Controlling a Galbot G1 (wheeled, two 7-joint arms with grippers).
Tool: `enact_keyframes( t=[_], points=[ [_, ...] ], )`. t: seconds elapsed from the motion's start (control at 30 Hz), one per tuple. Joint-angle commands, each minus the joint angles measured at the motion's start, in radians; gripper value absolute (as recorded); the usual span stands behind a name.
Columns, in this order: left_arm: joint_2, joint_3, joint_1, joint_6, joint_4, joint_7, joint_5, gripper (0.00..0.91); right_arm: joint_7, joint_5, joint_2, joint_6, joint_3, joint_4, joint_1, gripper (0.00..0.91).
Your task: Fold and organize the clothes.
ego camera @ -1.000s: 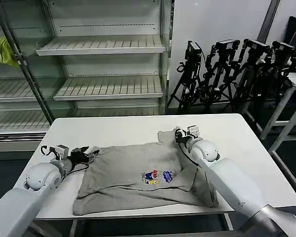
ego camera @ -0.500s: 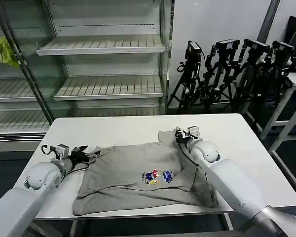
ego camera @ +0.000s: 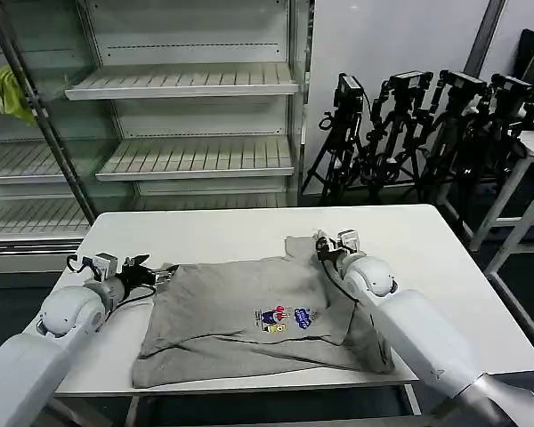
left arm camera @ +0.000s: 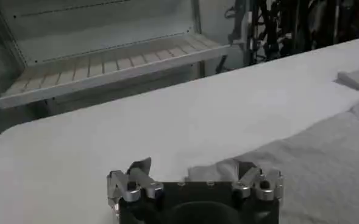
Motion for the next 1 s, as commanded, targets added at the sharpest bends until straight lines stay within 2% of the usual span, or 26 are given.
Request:
enact_keyframes(
  t=[0.03,0.37,0.4,0.47,0.5,0.6,1.0],
  points=[
    [0.001,-0.004,0.009,0.000,-0.003,-0.001,-0.001,0.907,0.000,0.000,0.000,0.000,0.000,0.000,0.001,0.000],
    [-0.021,-0.004,0.023,-0.001,0.006,0.003,0.002,0.897,0.002,-0.003,0.000,0.001,0.000,0.005,-0.003,0.000],
    [-0.022,-0.004,0.022,-0.001,0.007,0.003,0.001,0.796,0.003,-0.003,0.000,0.001,0.000,0.005,-0.003,0.000],
    [-0.027,-0.003,0.020,-0.001,0.012,0.007,0.002,0.675,0.002,-0.003,-0.003,0.001,0.000,0.008,-0.005,0.000],
    [-0.028,-0.003,0.018,-0.002,0.013,0.008,0.001,0.443,0.002,-0.002,-0.004,0.000,0.000,0.008,-0.005,0.000],
    [-0.033,0.001,0.014,-0.003,0.018,0.012,0.003,0.252,0.002,-0.002,-0.005,0.001,0.001,0.008,-0.007,0.000],
    [-0.033,0.003,0.010,-0.006,0.021,0.020,0.004,0.040,0.002,-0.003,-0.004,0.002,0.002,0.008,-0.009,0.000]
  ],
)
